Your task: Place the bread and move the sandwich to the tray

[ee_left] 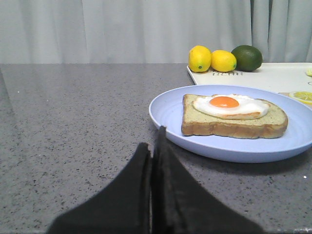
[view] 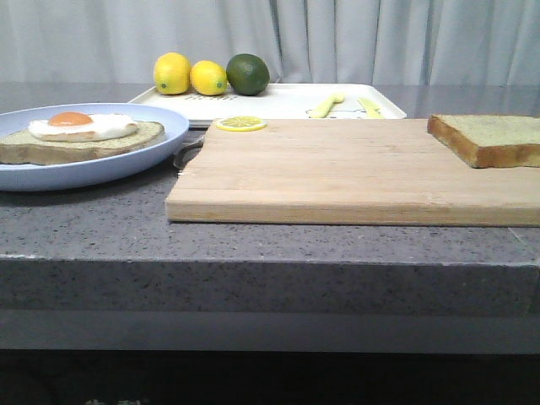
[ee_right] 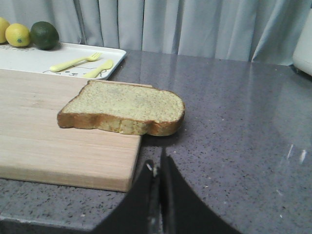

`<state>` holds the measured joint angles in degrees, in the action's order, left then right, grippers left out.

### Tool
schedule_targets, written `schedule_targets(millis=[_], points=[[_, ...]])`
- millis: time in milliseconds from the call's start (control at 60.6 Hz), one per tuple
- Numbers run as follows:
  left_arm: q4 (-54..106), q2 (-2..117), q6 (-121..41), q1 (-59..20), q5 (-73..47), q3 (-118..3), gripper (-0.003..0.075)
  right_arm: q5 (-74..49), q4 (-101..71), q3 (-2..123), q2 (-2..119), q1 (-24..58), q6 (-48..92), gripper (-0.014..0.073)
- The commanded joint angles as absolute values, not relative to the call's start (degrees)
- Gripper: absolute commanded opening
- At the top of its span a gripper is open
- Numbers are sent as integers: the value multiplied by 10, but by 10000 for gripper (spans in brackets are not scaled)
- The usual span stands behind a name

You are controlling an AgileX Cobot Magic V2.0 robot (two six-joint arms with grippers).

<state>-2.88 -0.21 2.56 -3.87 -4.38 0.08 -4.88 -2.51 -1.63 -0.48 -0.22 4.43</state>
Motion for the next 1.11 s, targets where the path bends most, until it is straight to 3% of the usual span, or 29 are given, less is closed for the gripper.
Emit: schedule_targets(millis=[0,858,1089], points=[[-24,-13,27,-38,7,4,-17,0,-25,-13,-19,-5,50,-68],[-23,-13,27,-38,44,4,-17,27,-25,-12,-19,-5,50,-68],[-5,-13,27,-38,48,-62,-17,-27,-25,58,-18,-5,50,-68]])
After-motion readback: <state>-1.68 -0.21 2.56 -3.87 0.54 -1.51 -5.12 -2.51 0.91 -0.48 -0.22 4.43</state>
